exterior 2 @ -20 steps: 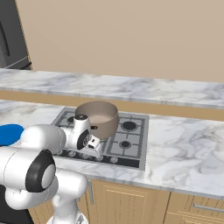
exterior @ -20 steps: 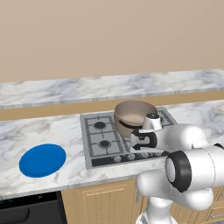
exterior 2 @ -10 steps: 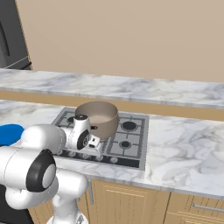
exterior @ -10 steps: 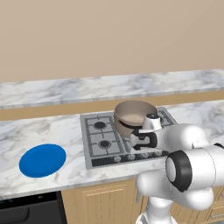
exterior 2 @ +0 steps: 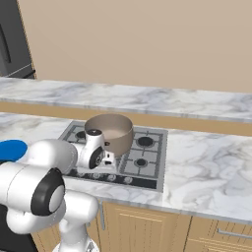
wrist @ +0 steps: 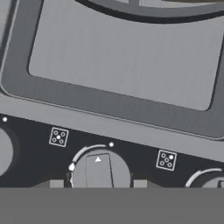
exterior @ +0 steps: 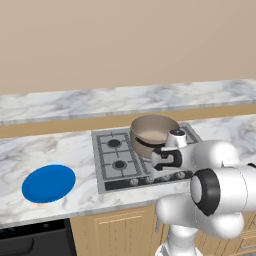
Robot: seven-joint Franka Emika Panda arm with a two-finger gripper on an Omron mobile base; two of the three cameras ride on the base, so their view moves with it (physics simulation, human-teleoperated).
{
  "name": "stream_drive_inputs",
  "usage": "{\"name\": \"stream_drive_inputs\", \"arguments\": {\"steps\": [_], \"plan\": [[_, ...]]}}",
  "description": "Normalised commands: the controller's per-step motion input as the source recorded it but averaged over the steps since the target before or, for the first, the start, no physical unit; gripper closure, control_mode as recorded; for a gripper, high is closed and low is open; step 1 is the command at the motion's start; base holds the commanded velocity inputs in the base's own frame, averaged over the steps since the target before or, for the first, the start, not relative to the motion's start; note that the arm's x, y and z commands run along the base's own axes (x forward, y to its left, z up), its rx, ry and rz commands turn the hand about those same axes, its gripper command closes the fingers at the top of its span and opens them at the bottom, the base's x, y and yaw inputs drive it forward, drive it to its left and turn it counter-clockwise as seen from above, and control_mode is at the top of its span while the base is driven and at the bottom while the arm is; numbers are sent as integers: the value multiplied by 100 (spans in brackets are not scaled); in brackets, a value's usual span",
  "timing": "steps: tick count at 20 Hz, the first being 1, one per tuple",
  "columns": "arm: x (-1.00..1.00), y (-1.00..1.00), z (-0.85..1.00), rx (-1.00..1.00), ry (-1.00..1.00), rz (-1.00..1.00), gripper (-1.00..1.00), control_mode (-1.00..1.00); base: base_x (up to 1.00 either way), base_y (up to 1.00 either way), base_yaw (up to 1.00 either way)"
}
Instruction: Retrieve the frozen meat and place it in the pot on a burner. Then turn the burner on.
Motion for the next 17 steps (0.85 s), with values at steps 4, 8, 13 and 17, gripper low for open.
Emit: {"name": "stream_drive_inputs", "arguments": {"steps": [4, 8, 13, 17], "plan": [[0, -1, -33, 2, -1, 34, 100, -100, 0, 0, 0], [-2, 0, -31, 0, -3, 33, 100, -100, 0, 0, 0], [-6, 0, -30, 0, -5, 34, 100, -100, 0, 0, 0], [-12, 0, -32, 0, -6, 34, 100, -100, 0, 0, 0]]}}
